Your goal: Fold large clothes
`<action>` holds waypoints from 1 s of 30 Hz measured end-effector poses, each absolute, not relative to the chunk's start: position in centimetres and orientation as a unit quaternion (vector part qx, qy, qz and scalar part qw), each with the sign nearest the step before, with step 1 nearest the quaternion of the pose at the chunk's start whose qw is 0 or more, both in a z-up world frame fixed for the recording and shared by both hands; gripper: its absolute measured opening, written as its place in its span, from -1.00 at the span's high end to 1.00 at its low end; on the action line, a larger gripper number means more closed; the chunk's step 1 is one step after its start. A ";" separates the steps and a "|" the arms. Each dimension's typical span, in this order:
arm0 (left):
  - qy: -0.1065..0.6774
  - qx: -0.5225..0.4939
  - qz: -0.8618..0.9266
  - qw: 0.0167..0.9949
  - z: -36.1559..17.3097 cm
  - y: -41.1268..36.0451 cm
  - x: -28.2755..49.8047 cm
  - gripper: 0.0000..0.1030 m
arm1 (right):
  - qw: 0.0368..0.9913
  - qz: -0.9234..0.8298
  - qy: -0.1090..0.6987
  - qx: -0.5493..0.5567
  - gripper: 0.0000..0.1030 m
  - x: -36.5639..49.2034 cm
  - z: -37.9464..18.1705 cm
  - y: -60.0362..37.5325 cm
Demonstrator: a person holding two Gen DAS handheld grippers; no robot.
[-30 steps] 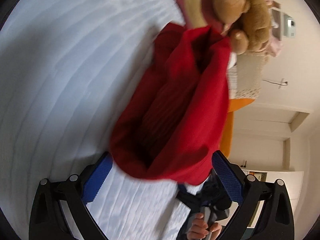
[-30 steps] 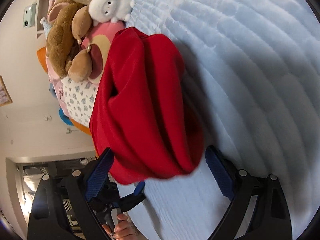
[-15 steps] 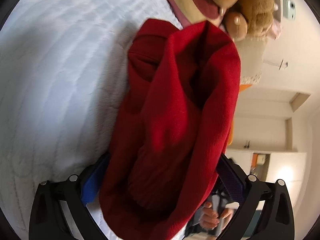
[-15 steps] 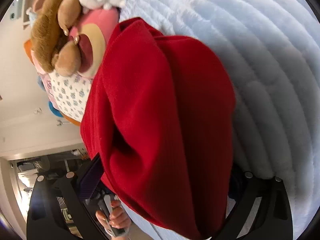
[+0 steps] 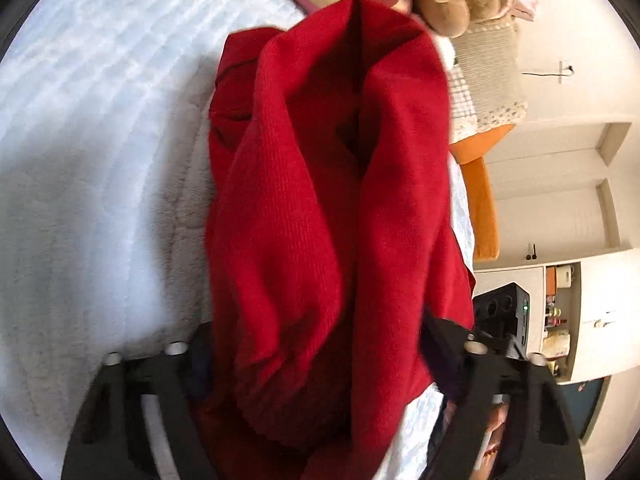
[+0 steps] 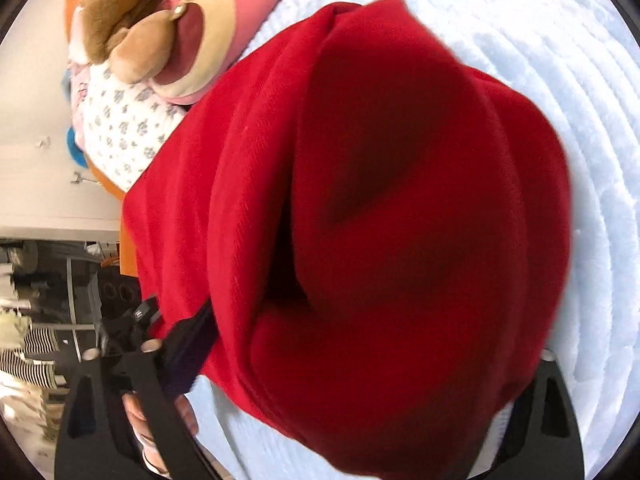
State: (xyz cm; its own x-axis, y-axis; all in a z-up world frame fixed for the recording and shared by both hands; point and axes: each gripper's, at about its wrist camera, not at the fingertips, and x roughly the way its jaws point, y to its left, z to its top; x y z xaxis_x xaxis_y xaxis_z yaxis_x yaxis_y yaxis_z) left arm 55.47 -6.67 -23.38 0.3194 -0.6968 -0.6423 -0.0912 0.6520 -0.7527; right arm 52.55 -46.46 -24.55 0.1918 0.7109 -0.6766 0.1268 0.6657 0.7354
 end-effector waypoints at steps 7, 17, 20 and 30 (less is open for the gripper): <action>0.511 -0.313 -0.207 0.773 -20.5 -8.6 55.1 -0.06 | 0.714 0.226 0.574 0.332 -0.14 52.1 -23.3 -46.5; 0.470 -0.278 -0.228 0.807 -15.4 -9.2 52.4 0.01 | 0.796 0.244 0.506 0.225 0.04 48.8 -16.1 -44.8; 0.456 -0.258 -0.226 0.821 -13.2 -8.3 49.9 0.01 | 0.818 0.251 0.490 0.166 0.07 47.0 -13.2 -42.3; 0.414 -0.239 -0.189 0.858 -6.4 -1.8 40.4 0.01 | 0.826 0.315 0.454 0.112 0.08 42.2 -6.4 -32.2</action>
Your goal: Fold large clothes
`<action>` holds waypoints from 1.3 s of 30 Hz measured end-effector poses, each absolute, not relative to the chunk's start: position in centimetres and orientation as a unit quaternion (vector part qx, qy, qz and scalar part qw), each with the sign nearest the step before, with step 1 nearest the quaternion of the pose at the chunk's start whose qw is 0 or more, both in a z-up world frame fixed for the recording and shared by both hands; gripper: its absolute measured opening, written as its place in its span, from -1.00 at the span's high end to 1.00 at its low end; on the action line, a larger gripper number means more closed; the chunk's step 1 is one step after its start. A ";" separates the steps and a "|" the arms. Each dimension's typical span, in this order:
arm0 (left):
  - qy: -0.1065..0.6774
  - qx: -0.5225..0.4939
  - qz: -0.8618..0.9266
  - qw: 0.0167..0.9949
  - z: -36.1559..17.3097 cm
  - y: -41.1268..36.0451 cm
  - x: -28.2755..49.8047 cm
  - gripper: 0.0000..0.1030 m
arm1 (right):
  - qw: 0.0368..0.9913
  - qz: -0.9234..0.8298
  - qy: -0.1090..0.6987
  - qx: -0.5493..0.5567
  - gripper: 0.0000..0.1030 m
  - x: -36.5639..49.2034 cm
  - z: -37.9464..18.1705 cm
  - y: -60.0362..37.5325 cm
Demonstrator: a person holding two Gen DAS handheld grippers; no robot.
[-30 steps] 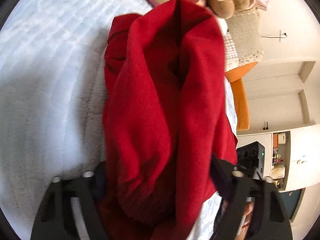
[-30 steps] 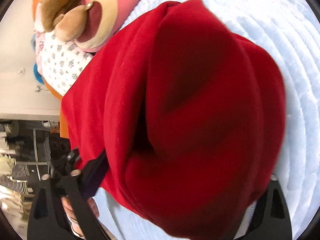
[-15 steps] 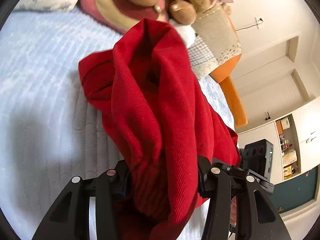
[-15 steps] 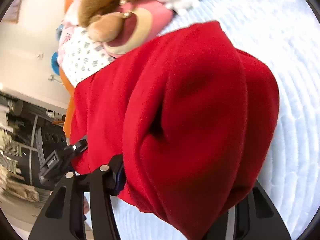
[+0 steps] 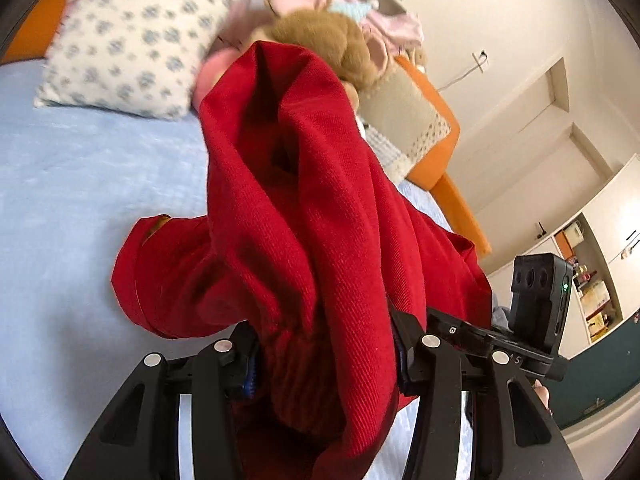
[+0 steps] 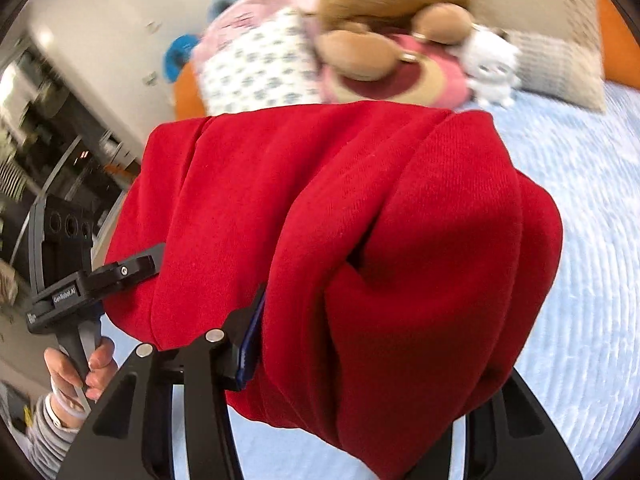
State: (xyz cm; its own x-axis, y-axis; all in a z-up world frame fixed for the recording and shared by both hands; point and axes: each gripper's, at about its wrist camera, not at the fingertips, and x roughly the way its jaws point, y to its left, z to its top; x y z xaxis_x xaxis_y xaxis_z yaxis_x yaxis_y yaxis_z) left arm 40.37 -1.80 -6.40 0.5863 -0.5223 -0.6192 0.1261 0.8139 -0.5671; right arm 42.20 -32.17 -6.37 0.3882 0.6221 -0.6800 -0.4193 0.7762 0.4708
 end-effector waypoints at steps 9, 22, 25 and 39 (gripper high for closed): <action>0.371 -0.252 -0.137 0.883 -1.5 8.6 31.2 0.01 | 0.814 0.382 0.432 0.077 0.08 38.7 -1.4 -19.3; 0.338 -0.274 -0.038 0.900 0.9 28.5 19.3 0.01 | 0.771 0.467 0.433 0.006 0.08 33.1 -0.1 3.8; 0.336 -0.282 -0.013 0.898 0.2 32.6 17.1 0.01 | 0.757 0.482 0.442 -0.008 0.08 32.0 -0.8 8.4; 0.334 -0.266 0.037 0.904 -7.1 42.4 10.4 0.01 | 0.740 0.503 0.439 -0.076 0.08 25.6 -8.0 21.1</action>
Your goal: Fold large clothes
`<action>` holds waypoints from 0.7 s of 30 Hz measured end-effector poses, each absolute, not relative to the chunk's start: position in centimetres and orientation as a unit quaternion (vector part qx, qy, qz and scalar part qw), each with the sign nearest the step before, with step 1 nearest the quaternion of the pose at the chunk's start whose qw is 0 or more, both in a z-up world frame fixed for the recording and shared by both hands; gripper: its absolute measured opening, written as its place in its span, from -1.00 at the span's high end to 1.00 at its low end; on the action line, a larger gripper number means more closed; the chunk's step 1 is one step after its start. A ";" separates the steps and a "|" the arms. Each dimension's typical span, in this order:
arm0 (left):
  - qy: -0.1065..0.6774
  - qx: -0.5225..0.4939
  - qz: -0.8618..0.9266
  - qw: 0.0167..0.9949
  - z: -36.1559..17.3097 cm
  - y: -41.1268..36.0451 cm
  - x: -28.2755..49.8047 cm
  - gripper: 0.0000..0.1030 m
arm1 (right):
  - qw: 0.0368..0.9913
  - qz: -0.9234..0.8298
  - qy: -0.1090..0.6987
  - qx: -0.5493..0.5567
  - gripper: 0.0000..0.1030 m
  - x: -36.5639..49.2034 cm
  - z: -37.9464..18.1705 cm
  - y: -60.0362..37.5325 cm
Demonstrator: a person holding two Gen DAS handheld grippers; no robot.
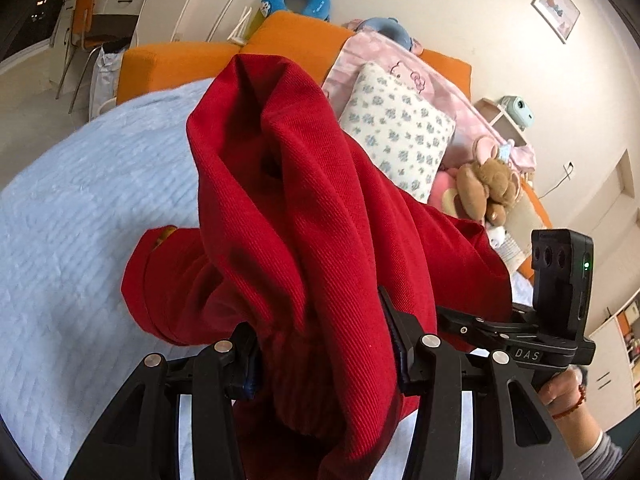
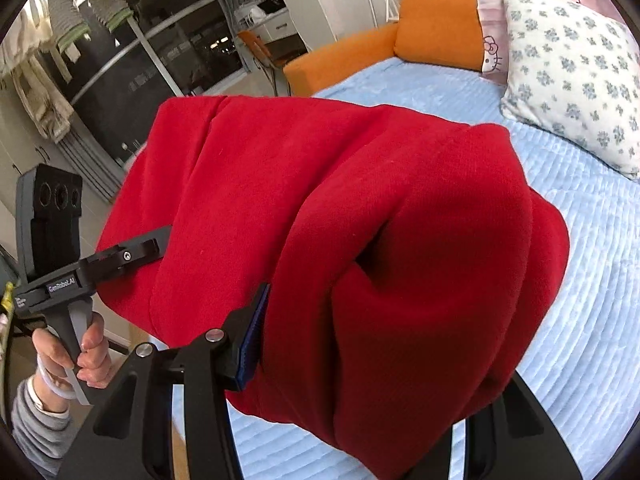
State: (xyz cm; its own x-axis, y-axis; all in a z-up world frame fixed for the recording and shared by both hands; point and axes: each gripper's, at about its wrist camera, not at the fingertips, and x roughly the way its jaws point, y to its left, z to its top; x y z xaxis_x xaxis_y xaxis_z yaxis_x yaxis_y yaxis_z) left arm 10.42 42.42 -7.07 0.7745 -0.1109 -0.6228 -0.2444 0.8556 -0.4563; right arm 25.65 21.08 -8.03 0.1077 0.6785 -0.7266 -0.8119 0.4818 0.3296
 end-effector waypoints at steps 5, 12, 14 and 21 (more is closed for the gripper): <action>0.370 -0.271 0.042 0.888 -12.7 41.9 9.4 0.01 | 0.725 0.494 0.462 -0.133 0.09 23.3 -13.7 22.5; 0.401 -0.287 0.046 0.869 -19.7 40.8 6.8 -0.05 | 0.722 0.484 0.459 -0.186 0.07 20.6 -19.6 22.6; 0.389 -0.299 0.042 0.870 -20.4 41.2 6.1 -0.07 | 0.726 0.488 0.447 -0.188 0.06 20.2 -19.6 22.4; 0.391 -0.317 0.053 0.862 -21.2 41.7 5.4 -0.22 | 0.733 0.478 0.441 -0.199 -0.15 19.9 -19.6 22.4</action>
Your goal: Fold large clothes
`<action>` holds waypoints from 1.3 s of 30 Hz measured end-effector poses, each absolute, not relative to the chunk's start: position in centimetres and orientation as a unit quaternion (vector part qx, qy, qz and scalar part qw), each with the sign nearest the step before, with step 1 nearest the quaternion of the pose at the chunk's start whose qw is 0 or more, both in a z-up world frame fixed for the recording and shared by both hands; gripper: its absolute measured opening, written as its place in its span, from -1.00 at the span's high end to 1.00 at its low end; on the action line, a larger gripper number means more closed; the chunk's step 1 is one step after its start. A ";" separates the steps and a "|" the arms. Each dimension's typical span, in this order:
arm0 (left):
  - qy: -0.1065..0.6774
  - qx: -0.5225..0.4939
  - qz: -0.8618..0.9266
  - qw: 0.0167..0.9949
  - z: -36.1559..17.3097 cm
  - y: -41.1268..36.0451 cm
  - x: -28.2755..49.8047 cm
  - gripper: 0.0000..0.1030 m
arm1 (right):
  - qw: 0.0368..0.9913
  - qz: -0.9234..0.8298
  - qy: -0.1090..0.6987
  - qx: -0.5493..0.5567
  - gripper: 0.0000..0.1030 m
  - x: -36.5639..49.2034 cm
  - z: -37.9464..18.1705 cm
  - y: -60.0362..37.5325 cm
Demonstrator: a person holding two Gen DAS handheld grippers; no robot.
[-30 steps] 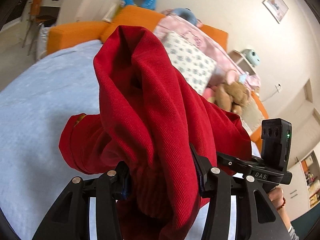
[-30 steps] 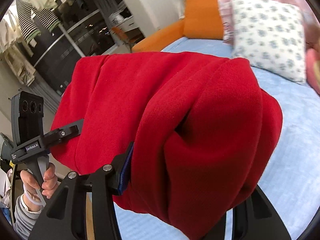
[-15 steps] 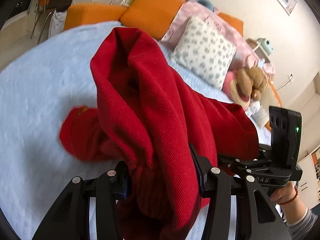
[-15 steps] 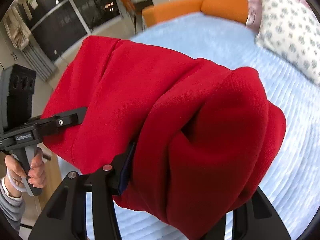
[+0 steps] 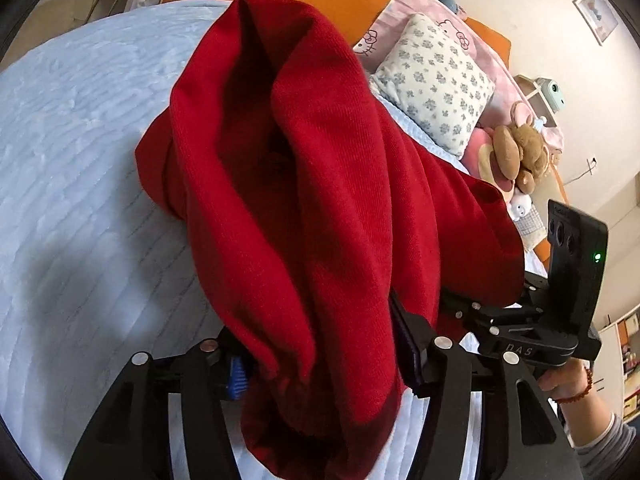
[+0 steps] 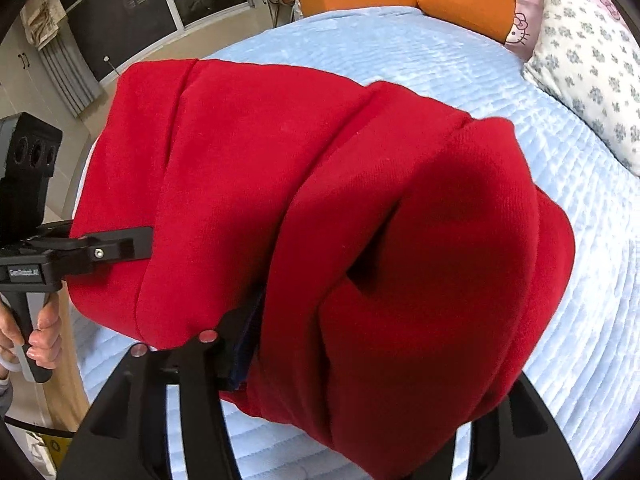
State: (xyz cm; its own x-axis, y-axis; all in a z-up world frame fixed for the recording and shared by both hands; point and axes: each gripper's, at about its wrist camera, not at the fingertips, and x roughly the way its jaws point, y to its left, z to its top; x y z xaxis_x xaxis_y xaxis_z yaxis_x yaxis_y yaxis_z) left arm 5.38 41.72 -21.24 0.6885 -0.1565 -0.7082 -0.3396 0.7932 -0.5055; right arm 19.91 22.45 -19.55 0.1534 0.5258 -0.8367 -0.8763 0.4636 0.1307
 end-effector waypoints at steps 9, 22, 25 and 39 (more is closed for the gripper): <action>0.399 -0.255 0.111 0.874 -17.1 41.0 2.0 -0.42 | 0.733 0.460 0.427 -0.262 -0.75 19.3 -19.4 20.8; 0.323 -0.235 0.079 0.913 -6.5 37.5 5.9 -0.64 | 0.783 0.491 0.333 -0.185 -0.66 20.2 -9.4 18.6; 0.344 -0.218 0.093 0.908 -7.5 37.2 9.8 -0.64 | 0.755 0.510 0.379 -0.161 0.09 21.8 -9.4 21.2; 0.406 -0.244 0.163 0.866 -18.5 44.5 12.5 -0.27 | 0.712 0.504 0.452 -0.186 0.19 22.6 -18.9 32.2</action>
